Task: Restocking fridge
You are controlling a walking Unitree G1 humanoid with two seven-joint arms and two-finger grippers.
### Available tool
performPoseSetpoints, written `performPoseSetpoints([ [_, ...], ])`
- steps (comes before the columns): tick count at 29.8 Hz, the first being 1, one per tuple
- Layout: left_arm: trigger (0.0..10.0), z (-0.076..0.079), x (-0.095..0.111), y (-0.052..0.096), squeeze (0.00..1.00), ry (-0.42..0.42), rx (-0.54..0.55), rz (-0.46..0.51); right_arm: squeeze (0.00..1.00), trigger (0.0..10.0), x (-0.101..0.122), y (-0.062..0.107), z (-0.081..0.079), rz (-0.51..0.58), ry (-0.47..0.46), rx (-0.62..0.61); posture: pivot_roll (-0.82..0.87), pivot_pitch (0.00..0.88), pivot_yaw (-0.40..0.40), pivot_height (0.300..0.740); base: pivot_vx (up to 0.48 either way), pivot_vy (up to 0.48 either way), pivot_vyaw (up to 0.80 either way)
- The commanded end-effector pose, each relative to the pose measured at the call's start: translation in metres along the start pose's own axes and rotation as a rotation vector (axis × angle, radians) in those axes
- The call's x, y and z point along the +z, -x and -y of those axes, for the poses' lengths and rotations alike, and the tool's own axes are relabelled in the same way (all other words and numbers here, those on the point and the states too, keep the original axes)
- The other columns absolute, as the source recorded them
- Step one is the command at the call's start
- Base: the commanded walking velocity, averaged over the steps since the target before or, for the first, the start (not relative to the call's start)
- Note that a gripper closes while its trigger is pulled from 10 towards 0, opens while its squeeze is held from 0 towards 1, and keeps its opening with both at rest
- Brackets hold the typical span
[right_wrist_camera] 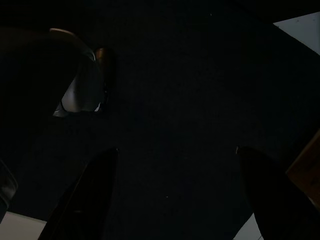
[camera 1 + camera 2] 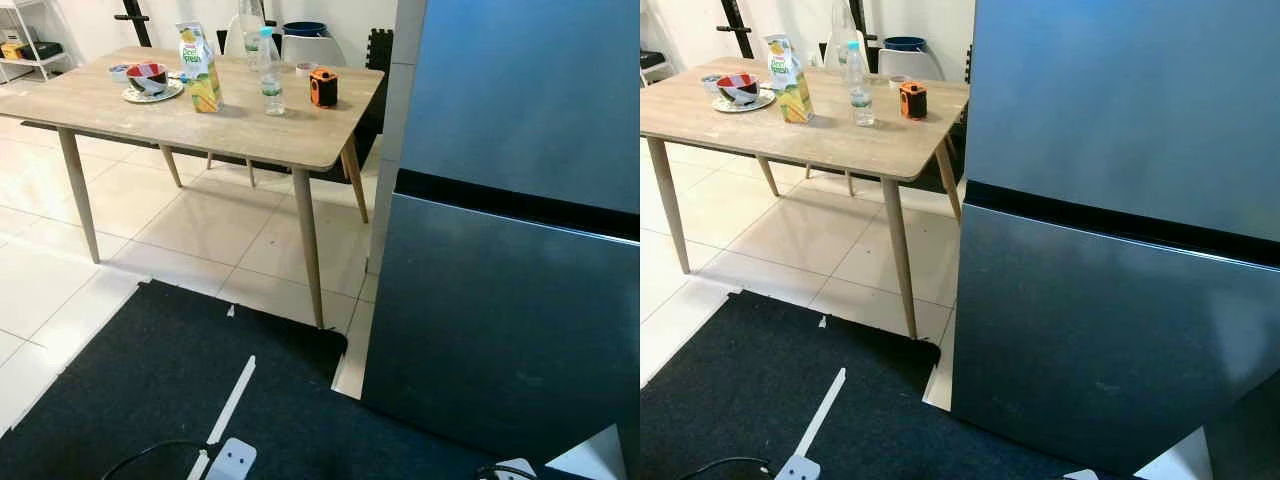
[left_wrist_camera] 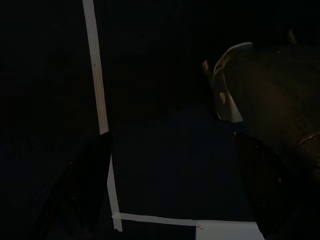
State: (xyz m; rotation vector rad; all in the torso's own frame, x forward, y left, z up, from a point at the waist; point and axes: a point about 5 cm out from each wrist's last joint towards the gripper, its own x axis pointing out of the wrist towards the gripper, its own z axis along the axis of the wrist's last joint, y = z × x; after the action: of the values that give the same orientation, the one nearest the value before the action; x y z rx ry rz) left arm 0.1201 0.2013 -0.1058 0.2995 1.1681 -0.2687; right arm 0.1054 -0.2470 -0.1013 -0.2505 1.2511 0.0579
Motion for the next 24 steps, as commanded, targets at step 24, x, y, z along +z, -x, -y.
performPoseSetpoints([
  [24,10.0,-0.012,0.052,-0.003,0.00,-0.054,0.006,0.112,0.00,10.0,0.055,0.003,0.028,0.153,-0.054,-0.085,0.00,0.000,0.010,0.740,0.000,0.000,0.00],
])
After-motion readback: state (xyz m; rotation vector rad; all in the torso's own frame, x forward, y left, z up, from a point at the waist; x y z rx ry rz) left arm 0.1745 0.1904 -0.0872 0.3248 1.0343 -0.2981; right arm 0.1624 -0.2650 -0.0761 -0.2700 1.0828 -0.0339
